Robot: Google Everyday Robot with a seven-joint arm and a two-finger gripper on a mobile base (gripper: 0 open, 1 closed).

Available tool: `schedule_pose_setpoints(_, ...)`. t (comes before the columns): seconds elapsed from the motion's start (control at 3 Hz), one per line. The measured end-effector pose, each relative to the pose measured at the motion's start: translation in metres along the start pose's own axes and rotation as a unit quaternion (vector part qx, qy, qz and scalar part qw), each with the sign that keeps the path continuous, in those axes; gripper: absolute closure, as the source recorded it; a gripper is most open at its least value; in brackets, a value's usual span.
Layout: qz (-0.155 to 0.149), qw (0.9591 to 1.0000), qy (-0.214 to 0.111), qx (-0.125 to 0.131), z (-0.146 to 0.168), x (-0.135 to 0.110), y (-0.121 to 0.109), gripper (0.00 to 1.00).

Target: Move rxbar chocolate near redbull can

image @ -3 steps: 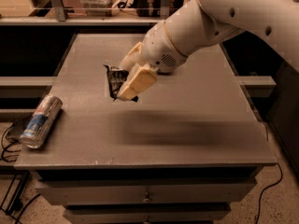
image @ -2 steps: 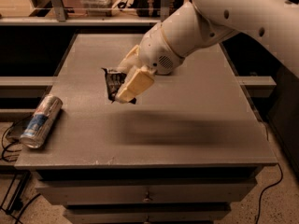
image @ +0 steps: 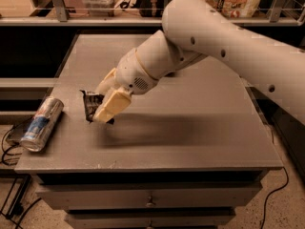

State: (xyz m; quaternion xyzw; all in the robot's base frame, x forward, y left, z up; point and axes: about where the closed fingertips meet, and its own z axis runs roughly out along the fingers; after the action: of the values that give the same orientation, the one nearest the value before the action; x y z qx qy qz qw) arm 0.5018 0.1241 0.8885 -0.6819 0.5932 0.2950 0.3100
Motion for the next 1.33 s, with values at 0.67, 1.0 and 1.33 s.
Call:
schedule_pose_setpoints(0.67,0.025,0.9992,-0.026,-0.017,0.065,-0.003,0.005,0.36)
schedule_pose_setpoints(1.0,0.02,0.9988,-0.041,-0.019,0.078,-0.016,0.009,0.13)
schedule_pose_setpoints(1.33,0.005,0.9971,-0.069,-0.03,0.076,-0.03,0.015,0.0)
